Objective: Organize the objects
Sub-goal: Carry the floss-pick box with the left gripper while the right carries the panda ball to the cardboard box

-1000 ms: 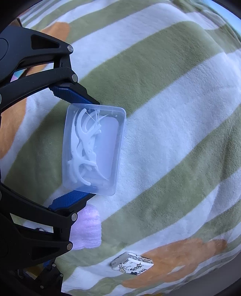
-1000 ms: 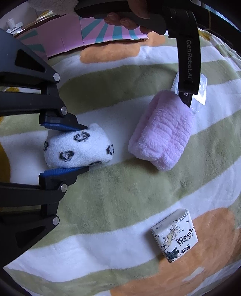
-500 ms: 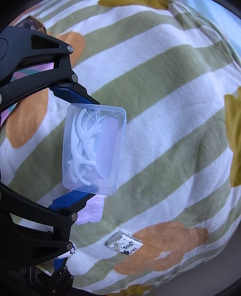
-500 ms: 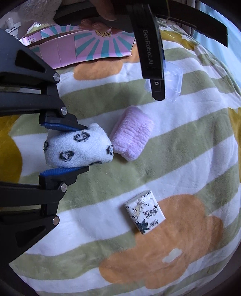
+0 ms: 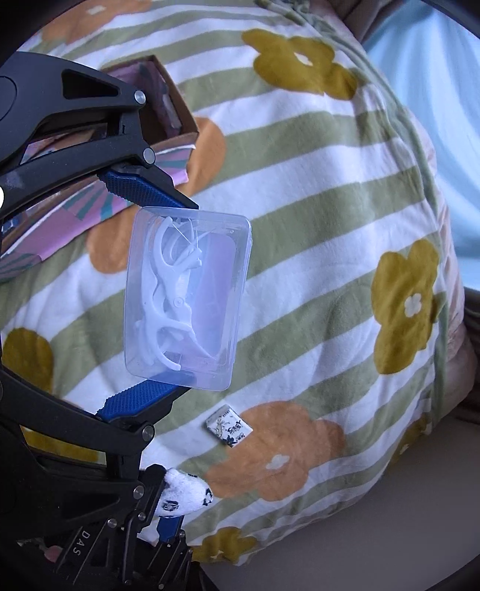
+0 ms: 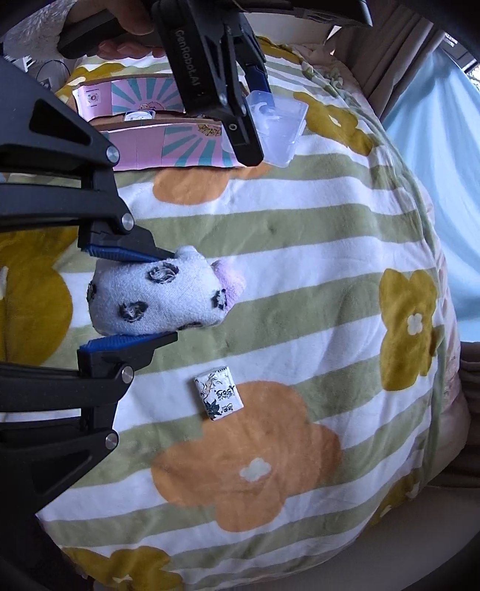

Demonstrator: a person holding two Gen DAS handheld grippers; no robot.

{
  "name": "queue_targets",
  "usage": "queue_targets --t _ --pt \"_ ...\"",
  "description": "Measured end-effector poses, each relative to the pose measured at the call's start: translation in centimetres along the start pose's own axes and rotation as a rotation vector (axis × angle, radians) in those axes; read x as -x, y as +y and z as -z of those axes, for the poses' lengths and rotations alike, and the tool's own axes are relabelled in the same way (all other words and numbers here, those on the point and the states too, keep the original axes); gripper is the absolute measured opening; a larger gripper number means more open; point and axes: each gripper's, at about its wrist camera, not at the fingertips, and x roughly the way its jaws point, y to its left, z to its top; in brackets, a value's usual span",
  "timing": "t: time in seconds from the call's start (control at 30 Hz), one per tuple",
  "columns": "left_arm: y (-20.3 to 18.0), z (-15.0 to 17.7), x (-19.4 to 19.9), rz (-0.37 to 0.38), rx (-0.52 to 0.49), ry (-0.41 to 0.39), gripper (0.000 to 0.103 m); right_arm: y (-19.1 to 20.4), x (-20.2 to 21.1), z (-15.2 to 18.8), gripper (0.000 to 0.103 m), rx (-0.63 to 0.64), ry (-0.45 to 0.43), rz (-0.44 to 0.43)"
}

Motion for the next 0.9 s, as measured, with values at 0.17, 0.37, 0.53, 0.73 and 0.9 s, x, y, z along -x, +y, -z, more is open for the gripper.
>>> queue_targets --t 0.17,0.37,0.53,0.73,0.9 --pt "1.1 3.0 5.3 -0.029 0.129 -0.055 0.081 1.3 3.1 0.4 0.031 0.070 -0.025 -0.009" --pt "1.8 7.8 10.4 -0.080 0.238 -0.128 0.081 2.6 5.6 1.3 0.031 0.145 -0.049 -0.017" --pt "1.7 11.4 12.8 -0.089 0.311 -0.165 0.081 3.0 6.6 2.3 0.031 0.173 -0.067 -0.021" --pt "1.5 13.5 12.3 -0.077 0.344 -0.153 0.081 3.2 7.1 3.5 0.031 0.184 -0.071 -0.016" --pt "1.1 13.6 12.6 -0.079 0.347 -0.160 0.081 3.4 7.4 3.6 0.031 0.202 -0.076 -0.017"
